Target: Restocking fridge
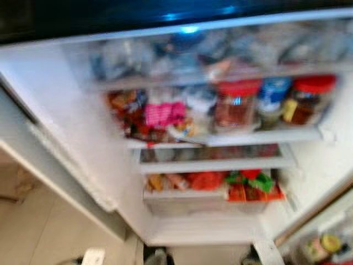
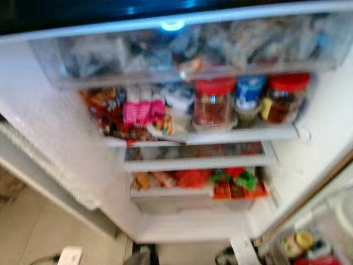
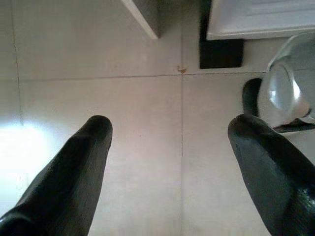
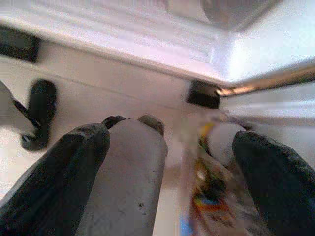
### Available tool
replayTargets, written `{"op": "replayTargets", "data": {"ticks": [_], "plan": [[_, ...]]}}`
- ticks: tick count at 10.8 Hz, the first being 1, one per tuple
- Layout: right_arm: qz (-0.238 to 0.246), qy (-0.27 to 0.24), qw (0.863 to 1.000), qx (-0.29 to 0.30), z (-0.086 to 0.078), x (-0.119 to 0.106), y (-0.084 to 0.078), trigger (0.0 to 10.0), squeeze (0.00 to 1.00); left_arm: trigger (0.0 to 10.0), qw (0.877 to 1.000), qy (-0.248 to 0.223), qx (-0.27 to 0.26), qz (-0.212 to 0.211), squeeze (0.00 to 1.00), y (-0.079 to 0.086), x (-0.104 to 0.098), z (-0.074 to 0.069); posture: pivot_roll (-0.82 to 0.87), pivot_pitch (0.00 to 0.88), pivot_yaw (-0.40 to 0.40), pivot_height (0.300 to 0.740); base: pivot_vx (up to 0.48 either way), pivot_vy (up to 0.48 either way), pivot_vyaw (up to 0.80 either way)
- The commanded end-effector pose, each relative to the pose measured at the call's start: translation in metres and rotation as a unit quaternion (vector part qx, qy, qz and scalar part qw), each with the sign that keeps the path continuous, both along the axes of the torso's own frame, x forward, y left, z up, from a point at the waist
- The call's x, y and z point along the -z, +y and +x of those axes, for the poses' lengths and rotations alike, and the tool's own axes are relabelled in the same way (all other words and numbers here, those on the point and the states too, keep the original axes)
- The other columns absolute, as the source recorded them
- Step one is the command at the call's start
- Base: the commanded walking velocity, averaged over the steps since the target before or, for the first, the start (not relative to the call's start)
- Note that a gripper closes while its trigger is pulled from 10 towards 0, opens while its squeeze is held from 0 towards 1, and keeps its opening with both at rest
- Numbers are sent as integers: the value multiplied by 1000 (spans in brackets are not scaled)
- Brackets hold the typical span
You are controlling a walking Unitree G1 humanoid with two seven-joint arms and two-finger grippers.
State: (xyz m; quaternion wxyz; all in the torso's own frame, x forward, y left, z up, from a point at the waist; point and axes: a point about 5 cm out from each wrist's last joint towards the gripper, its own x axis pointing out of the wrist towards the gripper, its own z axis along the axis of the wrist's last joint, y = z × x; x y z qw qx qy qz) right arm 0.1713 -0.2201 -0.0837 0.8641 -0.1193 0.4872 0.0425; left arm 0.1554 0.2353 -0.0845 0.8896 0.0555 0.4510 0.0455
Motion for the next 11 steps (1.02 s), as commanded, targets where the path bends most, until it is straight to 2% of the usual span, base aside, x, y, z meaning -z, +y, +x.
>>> {"op": "replayTargets", "data": {"ticks": [1, 2, 3, 7, 11], "plan": [[3, 36, 999, -8, -18, 9, 3, 10000, 0, 10000, 1000, 4, -5, 2, 0, 2, 1, -2, -34, 99, 114, 660, 0, 394, 538], [5, 33, 999, -5, -18, 9, 4, 10000, 0, 10000, 1000, 5, -3, 3, 0, 3, 0, -3, -35, 98, 118, 660, 0, 394, 569], [15, 30, 999, 18, -19, 9, 4, 10000, 0, 10000, 1000, 5, -1, 3, 0, 3, 0, -3, -35, 97, 119, 660, 0, 390, 0], [18, 30, 999, 26, -20, 10, 5, 10000, 0, 10000, 1000, 6, -1, 2, 0, 3, 1, -4, -37, 80, 120, 660, 0, 388, 0], [45, 23, 991, 120, -26, 11, -3, 10000, 0, 10000, 1000, 3, -7, -15, 0, -7, 3, -3, -29, 52, 77, 660, 0, 382, 0]]}}
